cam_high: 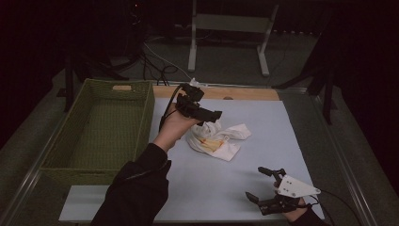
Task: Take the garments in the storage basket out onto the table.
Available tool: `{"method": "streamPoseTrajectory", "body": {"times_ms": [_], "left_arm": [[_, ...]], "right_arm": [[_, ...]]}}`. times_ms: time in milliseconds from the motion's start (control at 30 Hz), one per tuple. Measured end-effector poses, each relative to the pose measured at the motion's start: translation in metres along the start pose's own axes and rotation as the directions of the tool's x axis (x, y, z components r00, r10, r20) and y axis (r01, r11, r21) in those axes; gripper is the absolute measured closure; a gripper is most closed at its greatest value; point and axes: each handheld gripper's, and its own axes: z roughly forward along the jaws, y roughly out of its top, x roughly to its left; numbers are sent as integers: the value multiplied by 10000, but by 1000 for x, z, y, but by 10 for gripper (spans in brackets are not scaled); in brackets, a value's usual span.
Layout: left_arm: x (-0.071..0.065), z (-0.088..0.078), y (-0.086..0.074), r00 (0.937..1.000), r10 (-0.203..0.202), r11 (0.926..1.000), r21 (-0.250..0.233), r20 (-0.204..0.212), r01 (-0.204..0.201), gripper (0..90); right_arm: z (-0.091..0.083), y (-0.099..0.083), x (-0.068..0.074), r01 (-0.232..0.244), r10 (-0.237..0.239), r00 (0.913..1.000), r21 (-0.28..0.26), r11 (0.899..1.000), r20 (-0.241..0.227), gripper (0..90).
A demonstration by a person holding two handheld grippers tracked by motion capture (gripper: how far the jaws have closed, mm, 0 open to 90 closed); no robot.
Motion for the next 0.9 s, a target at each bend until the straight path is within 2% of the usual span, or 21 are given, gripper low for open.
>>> {"method": "streamPoseTrajectory", "body": {"times_ms": [133, 167, 267, 400, 667, 833, 900], "left_arm": [[0, -4, -3, 9996, 273, 9996, 88, 30, -273, 2], [0, -5, -3, 9996, 278, 9995, 122, -51, -277, 2], [1, -9, -4, 9998, 190, 9998, -37, 44, -190, 1], [0, -14, -6, 9986, 522, 9986, -88, 71, -522, 1], [2, -19, -15, 9963, 811, 9967, 35, 271, -812, 1], [1, -25, -23, 9948, 960, 9954, -60, 349, -958, 1], [1, -28, -27, 9946, 993, 9950, -91, 300, -990, 1]], "right_arm": [[-1, 0, 0, 1, -1, 10000, 5, 10000, -9, 92], [-1, 0, 0, -22, 22, 10000, 18, 10000, -4, 92], [-1, 1, 0, -19, 19, 10000, 24, 10000, 53, 92], [0, 1, 0, -21, 21, 10000, -18, 10000, 54, 92], [-1, 2, -1, -2, 3, 9998, -32, 10000, 188, 91], [0, 2, -2, -304, 307, 9992, -95, 9995, 254, 91], [-1, 2, -3, -591, 594, 9980, -142, 9981, 194, 92]]}}
